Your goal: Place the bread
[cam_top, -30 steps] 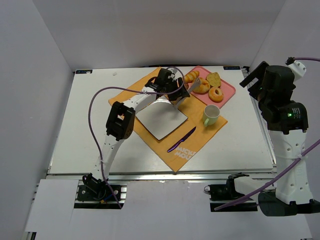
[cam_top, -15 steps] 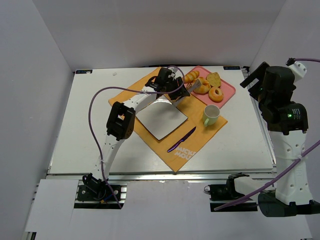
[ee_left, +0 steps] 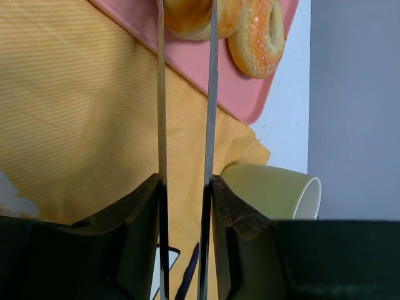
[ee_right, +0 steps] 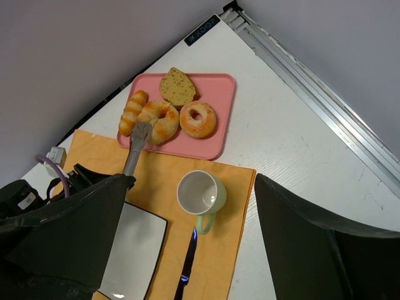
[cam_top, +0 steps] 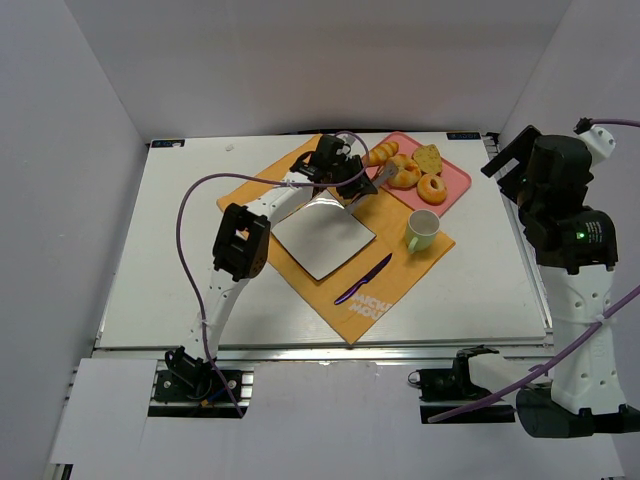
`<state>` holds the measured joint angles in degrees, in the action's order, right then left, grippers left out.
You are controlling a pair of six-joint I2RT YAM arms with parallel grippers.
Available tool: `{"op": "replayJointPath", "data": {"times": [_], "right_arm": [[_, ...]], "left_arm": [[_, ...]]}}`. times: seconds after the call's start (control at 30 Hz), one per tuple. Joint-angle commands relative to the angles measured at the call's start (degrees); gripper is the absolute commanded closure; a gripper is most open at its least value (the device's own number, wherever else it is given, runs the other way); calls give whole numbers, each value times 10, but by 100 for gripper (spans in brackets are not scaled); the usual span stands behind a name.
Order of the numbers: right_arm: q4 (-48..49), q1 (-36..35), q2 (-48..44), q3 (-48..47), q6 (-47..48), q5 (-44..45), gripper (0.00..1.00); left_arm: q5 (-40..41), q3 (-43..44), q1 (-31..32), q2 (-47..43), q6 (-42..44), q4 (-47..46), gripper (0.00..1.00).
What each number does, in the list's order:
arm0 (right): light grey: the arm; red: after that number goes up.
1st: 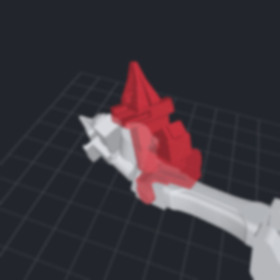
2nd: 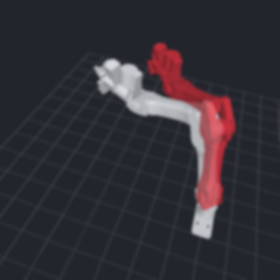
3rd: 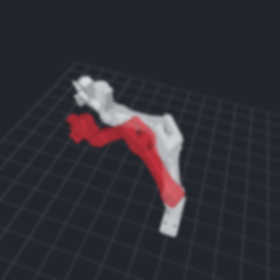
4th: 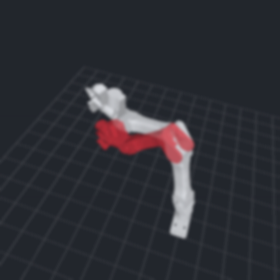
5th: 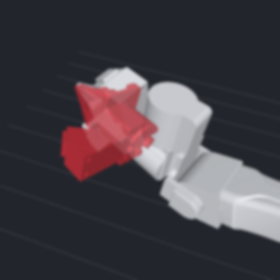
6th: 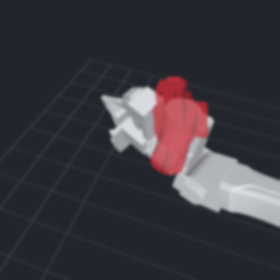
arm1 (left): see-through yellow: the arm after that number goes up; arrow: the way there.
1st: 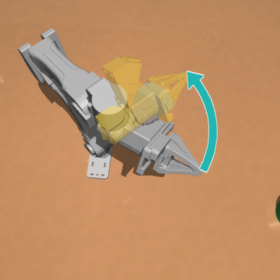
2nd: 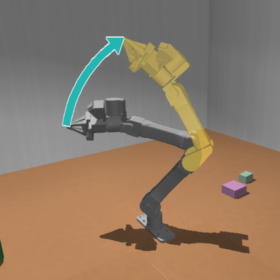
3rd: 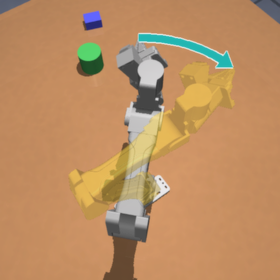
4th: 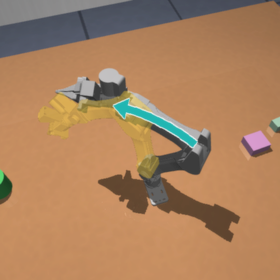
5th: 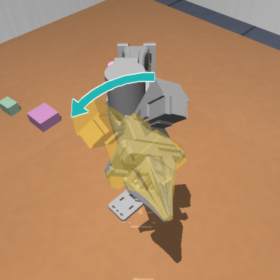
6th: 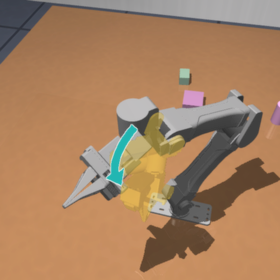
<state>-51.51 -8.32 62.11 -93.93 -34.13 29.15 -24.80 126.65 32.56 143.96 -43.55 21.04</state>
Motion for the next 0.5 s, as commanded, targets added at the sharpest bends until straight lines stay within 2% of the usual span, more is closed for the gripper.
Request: {"op": "replayJointPath", "data": {"times": [0.0, 0.3, 0.4, 0.47], "right_arm": [[25, 2, -12, -1, 0, -1, 11], [21, 2, -53, 40, 9, -47, 12], [27, 3, -80, 75, 21, -83, 12], [47, 2, -88, 97, 55, -137, 11]], "left_arm": [[8, 31, 5, -73, 13, 10, 80], [34, 49, 0, -184, 21, 78, 81], [54, 11, 0, -246, 42, 141, 81], [76, -66, -1, -288, 54, 158, 83]]}}
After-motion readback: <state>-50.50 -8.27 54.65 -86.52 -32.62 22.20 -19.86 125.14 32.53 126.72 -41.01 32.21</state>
